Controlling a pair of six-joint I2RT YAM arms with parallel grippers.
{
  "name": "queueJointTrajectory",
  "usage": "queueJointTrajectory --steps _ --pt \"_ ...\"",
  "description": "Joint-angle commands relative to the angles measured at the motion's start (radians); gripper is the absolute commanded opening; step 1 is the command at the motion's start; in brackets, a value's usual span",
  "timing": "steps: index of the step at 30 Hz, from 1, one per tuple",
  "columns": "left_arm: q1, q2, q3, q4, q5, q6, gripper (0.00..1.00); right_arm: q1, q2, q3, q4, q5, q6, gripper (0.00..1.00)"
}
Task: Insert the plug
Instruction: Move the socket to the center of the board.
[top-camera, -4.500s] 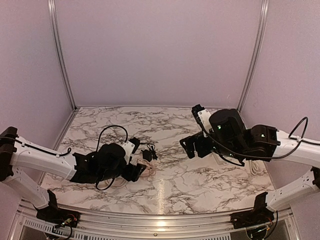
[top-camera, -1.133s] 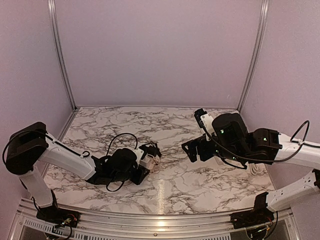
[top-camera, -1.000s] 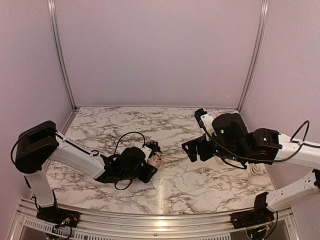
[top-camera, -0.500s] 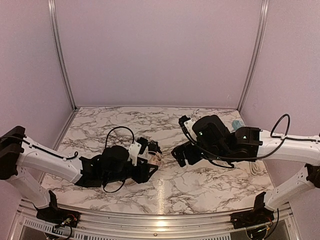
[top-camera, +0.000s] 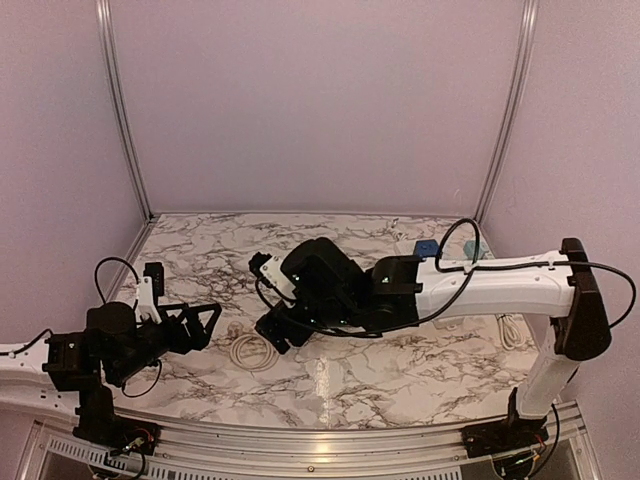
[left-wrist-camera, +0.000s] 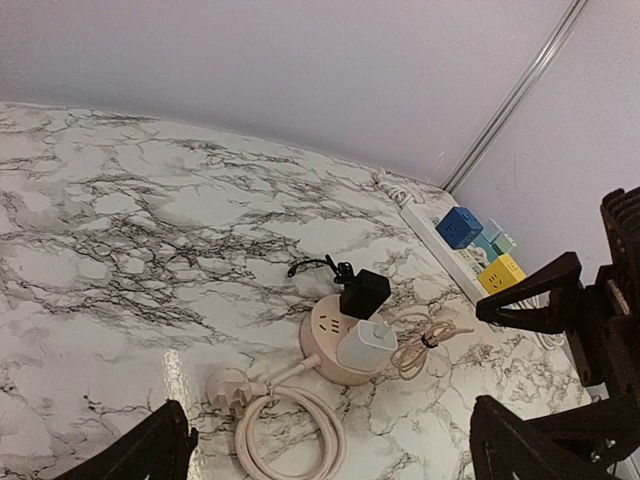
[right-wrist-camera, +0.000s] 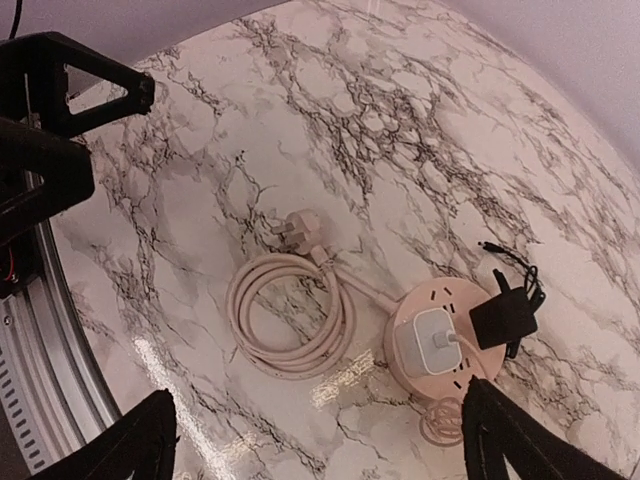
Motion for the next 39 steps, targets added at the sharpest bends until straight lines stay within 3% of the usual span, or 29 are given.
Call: queueJointTrajectory --steps 1,4,10,17,24,28,39 --pt "0.002 -0.147 -0.018 -0.226 -0.134 -0.060 0.99 0.004 0.130 0.094 0.042 -0.033 -0.026 0.89" --pt "0.002 -0.183 -0.008 -0.257 -0.152 -0.058 0.99 0.004 0.228 0.162 0.028 -0.025 -0.028 0.85" --pt "0.002 -0.104 0.020 -0.266 -0.141 -0.070 0.99 0.002 0.395 0.254 -0.037 0.023 -0.019 0.79" --pt "0.002 -0.085 0.013 -0.205 -0.120 -0.051 0.99 -0.014 0.475 0.272 -0.053 0.104 0.012 0.72" --pt "0.000 0.032 0.043 -0.148 -0.062 -0.017 0.99 -0.052 0.495 0.235 -0.050 0.091 0.031 0.37" --pt "-0.007 0.080 0.040 -0.097 -0.040 -0.019 0.99 -0.080 0.485 0.195 -0.045 0.080 0.039 0.25" --pt "-0.021 0.135 0.041 -0.046 -0.039 -0.003 0.99 -0.192 0.380 -0.011 0.002 0.078 0.032 0.24"
